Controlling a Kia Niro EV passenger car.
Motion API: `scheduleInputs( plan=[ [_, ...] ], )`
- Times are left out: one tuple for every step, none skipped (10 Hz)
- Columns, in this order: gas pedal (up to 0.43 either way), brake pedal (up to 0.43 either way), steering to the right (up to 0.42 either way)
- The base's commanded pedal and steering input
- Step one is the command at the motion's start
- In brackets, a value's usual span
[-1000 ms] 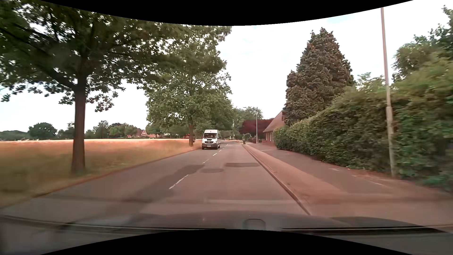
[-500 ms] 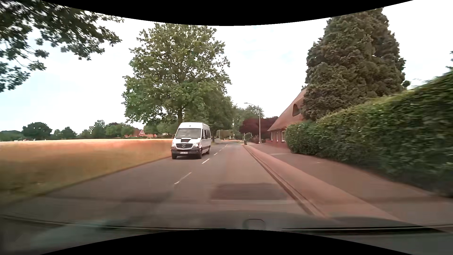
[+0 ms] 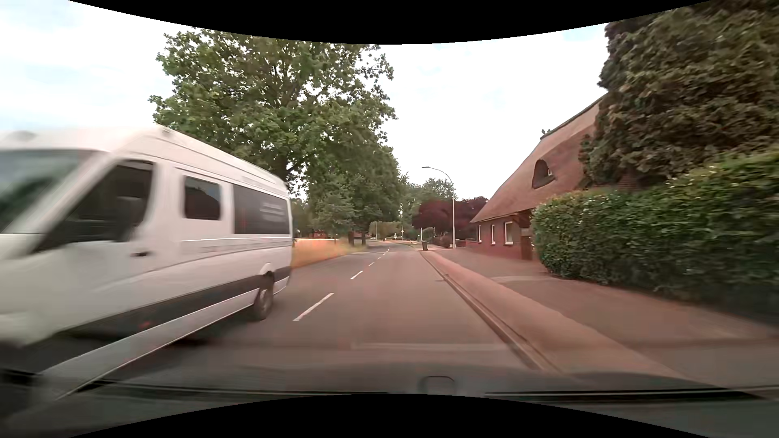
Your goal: Follow the waypoints while adhering to traffic rules and regulations
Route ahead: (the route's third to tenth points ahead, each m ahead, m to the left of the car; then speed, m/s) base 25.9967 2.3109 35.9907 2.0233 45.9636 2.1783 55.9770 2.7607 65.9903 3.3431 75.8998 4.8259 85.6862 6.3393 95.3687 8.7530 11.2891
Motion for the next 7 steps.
scheduleInputs(
  plan=[
    [0.130,0.000,-0.007],
    [0.130,0.000,-0.006],
    [0.130,0.000,-0.006],
    [0.130,0.000,-0.006],
    [0.130,0.000,-0.006],
    [0.130,0.000,-0.006],
    [0.130,0.000,-0.006]
  ],
)
